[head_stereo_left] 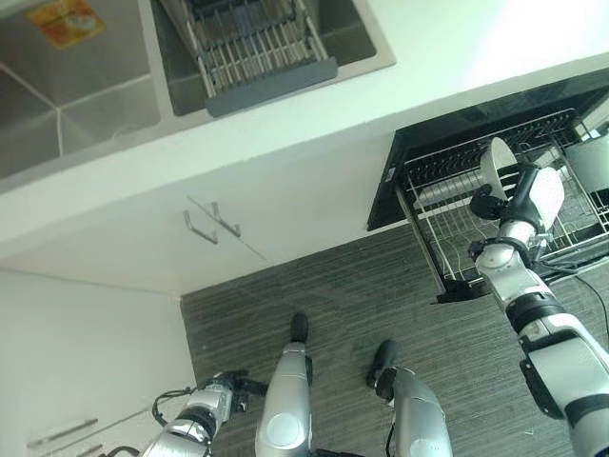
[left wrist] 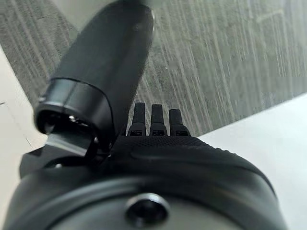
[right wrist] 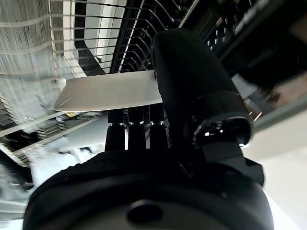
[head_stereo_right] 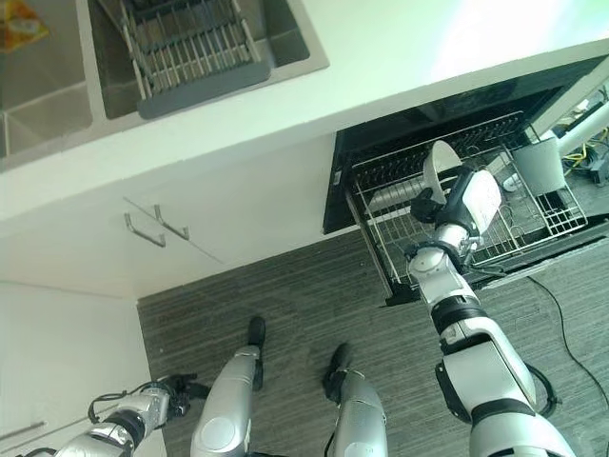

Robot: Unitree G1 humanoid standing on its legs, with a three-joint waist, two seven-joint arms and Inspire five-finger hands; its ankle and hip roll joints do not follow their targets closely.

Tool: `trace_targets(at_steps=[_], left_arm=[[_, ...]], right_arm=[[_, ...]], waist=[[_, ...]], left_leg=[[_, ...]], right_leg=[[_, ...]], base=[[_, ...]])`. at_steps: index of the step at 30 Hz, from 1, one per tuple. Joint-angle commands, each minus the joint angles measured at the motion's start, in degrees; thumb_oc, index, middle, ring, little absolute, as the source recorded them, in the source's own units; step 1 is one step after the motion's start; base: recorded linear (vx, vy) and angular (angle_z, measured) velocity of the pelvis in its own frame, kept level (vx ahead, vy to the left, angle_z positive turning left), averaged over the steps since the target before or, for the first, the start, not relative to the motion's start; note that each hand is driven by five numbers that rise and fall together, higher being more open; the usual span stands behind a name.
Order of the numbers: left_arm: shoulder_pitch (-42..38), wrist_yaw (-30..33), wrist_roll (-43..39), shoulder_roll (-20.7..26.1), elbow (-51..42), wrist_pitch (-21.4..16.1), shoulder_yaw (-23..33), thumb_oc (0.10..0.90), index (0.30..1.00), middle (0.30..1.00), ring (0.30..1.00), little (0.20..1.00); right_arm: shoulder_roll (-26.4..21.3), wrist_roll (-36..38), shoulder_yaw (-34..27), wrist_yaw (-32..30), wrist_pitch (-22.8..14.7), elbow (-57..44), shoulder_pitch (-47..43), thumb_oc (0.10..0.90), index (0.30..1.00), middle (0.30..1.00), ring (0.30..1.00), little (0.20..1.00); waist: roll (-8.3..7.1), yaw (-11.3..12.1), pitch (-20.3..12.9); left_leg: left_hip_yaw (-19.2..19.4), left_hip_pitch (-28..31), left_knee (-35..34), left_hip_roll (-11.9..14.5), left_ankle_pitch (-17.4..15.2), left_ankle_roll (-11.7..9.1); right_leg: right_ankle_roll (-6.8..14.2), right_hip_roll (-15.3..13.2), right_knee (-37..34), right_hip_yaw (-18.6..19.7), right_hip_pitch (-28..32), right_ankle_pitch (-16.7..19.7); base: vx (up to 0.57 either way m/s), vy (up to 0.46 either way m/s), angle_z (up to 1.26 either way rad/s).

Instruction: Place the dishes in the dishwasher.

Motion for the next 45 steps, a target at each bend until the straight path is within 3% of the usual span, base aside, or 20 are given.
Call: trace_targets(at_steps=[1, 2, 9, 14, 27, 34, 40, 41, 42, 45], left_arm=[[2.56, 1.67, -0.62, 4.33, 0.72, -0.61, -1.36, 0.800, 0.900, 0.900, 0.900, 0.900], [2.48, 1.71, -0.83, 4.67, 0.56, -1.19, -1.95, 0.800, 0.900, 0.900, 0.900, 0.900], [2.36, 1.51, 0.24, 4.48, -0.39, -3.35, -3.12, 0.800, 0.900, 0.900, 0.900, 0.900], [1.84, 2.43, -1.75, 4.51, -2.17, -3.99, -4.07, 0.800, 0.900, 0.900, 0.900, 0.900], [1.17, 3.71, -4.56, 3.15, -2.77, -3.87, -4.23, 0.800, 0.900, 0.900, 0.900, 0.900], [-1.13, 4.05, -6.53, 2.33, -2.26, -1.91, -4.57, 0.800, 0.900, 0.900, 0.900, 0.900], [-3.34, 4.15, -8.24, 2.47, -2.08, -0.01, -5.04, 0.800, 0.900, 0.900, 0.900, 0.900], [-3.68, 4.21, -8.59, 2.56, -2.05, 0.31, -5.19, 0.800, 0.900, 0.900, 0.900, 0.900], [-3.94, 4.35, -8.85, 2.51, -2.06, 0.53, -5.30, 0.800, 0.900, 0.900, 0.900, 0.900], [-4.89, 4.41, -9.26, 2.39, -1.66, 1.14, -5.23, 0.800, 0.900, 0.900, 0.900, 0.900]], right_arm=[[-3.08, -4.73, 4.25, -4.31, 1.61, -1.89, -7.70, 0.400, 0.300, 0.300, 0.300, 0.300], [-2.20, -3.97, 6.30, -4.94, 3.38, -0.80, -9.09, 0.400, 0.300, 0.300, 0.300, 0.300], [0.78, 0.51, 8.26, -7.38, 6.21, 2.75, -11.32, 0.400, 0.300, 0.300, 0.300, 0.300], [0.10, 2.26, 8.46, -8.46, 8.86, 3.74, -13.52, 0.400, 0.300, 0.300, 0.300, 0.300], [0.13, 16.05, 0.12, -14.91, 11.64, 6.40, -7.74, 0.400, 0.300, 0.300, 0.300, 0.300], [1.14, 17.84, -3.70, -16.28, 11.09, 8.76, -4.88, 0.400, 0.300, 0.300, 0.300, 0.300], [0.17, 16.37, -3.23, -15.06, 11.89, 8.56, -6.27, 0.400, 0.300, 0.300, 0.300, 0.300], [-0.03, 16.57, -3.04, -14.54, 11.48, 8.52, -6.47, 0.449, 0.373, 0.373, 0.373, 0.373], [-0.06, 17.19, -2.93, -14.11, 10.62, 8.40, -6.53, 0.800, 0.900, 0.900, 0.900, 0.900], [0.31, 16.72, -2.81, -10.46, 6.00, 7.72, -6.57, 0.800, 0.900, 0.900, 0.900, 0.900]], waist=[[-2.89, 0.17, -2.49], [-2.85, 0.74, -2.01], [-3.12, 2.45, -0.52], [-2.61, 2.61, -0.52], [-2.11, 0.02, -0.52], [-0.90, -1.74, -0.52], [-0.43, -2.71, -0.52], [-0.43, -2.87, -0.52], [-0.41, -3.00, -0.52], [-0.46, -3.34, -0.52]], left_leg=[[-1.96, -0.96, 6.27, -1.86, -12.51, 2.52], [-2.14, -1.77, 6.27, -2.06, -12.35, 2.58], [-2.63, -4.50, 6.27, -2.72, -12.19, 3.06], [-2.41, -7.26, 6.27, -2.95, -11.77, 3.28], [-0.14, -9.05, 6.27, -2.44, -11.85, 3.61], [0.78, -9.52, 6.27, -2.13, -11.54, 3.78], [1.36, -10.32, 6.27, -2.05, -11.23, 3.61], [1.48, -10.33, 6.27, -1.99, -11.21, 3.58], [1.56, -10.35, 6.27, -1.96, -11.19, 3.57], [1.75, -10.33, 6.27, -1.93, -11.14, 3.52]], right_leg=[[6.25, -2.33, -5.21, 5.73, 4.64, -2.63], [6.21, -2.32, -5.21, 5.29, 4.08, -2.44], [6.32, -2.24, -5.21, 3.92, 2.19, -1.72], [6.48, -2.27, -5.21, 3.38, -0.32, -1.16], [6.21, -2.00, -5.21, 4.85, -3.92, -0.47], [5.97, -1.86, -5.21, 5.79, -5.47, -0.11], [6.01, -1.81, -5.21, 6.40, -6.77, 0.12], [6.02, -1.80, -5.21, 6.44, -6.86, 0.16], [6.01, -1.80, -5.21, 6.50, -6.96, 0.18], [5.93, -1.77, -5.21, 6.70, -7.16, 0.22]], base=[[-0.08, -0.065, 0.13], [-0.06, -0.040, 0.16], [-0.05, -0.042, 0.14], [-0.05, 0.009, 0.07], [-0.03, 0.035, -0.01], [0.00, 0.043, -0.07], [-0.01, 0.040, -0.08], [-0.01, 0.029, -0.05], [-0.01, 0.028, -0.05], [-0.01, 0.024, -0.06]])
